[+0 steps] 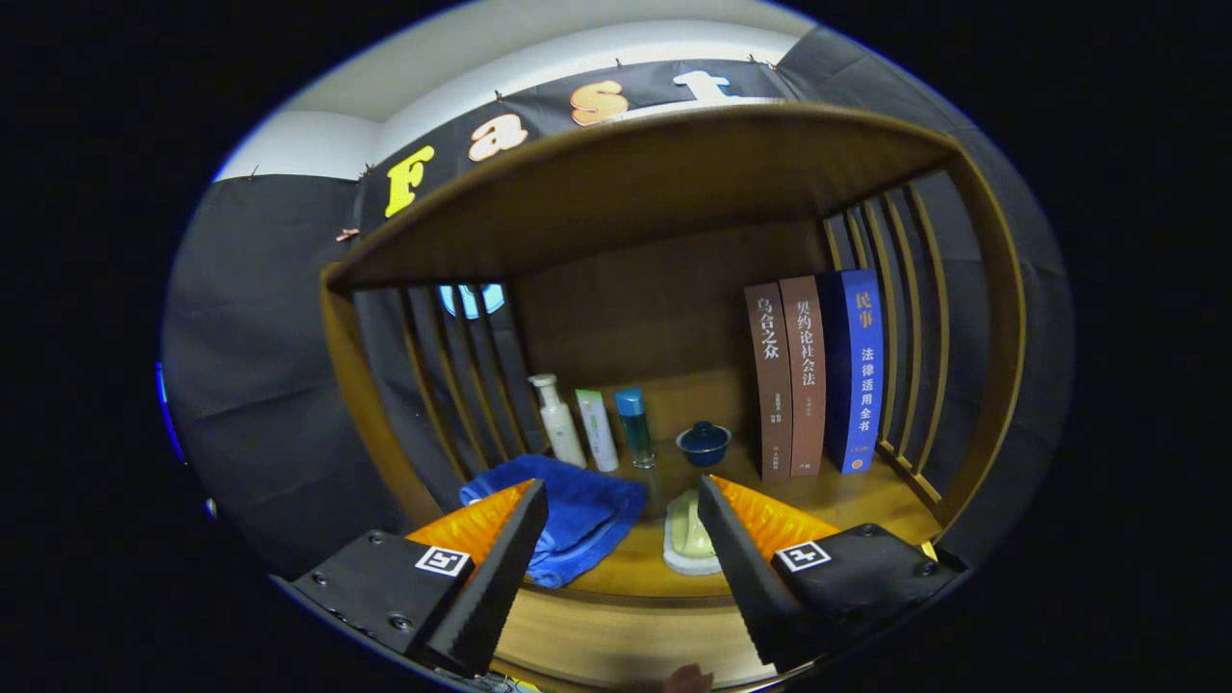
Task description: Pull open the drawer, take out the items inside it, and place them on the countertop above the cabinet.
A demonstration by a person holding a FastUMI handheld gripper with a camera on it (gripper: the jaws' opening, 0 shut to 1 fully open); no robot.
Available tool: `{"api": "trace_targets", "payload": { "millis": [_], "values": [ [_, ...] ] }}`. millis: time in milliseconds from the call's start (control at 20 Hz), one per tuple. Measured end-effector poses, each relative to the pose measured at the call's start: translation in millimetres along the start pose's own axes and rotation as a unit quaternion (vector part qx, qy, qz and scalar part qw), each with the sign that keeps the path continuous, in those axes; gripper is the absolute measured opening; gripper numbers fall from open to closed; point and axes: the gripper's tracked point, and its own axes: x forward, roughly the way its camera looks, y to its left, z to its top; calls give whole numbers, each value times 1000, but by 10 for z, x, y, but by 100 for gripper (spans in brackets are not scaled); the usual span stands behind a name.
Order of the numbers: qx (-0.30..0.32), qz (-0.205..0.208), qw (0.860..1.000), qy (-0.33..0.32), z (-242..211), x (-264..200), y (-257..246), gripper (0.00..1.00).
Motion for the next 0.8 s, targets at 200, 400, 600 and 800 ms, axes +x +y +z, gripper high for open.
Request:
{"api": "trace_targets", "payload": {
  "millis": [200,400,600,800],
  "values": [
    [-22,-26,999,-35,-51,-468,37,99],
    [-56,-38,996,-61,-206,-920,84,99],
    [-73,-54,994,-68,-505,-1235,98,99],
    [-68,-70,992,-77,-896,-1442,54,99]
  ]
}}
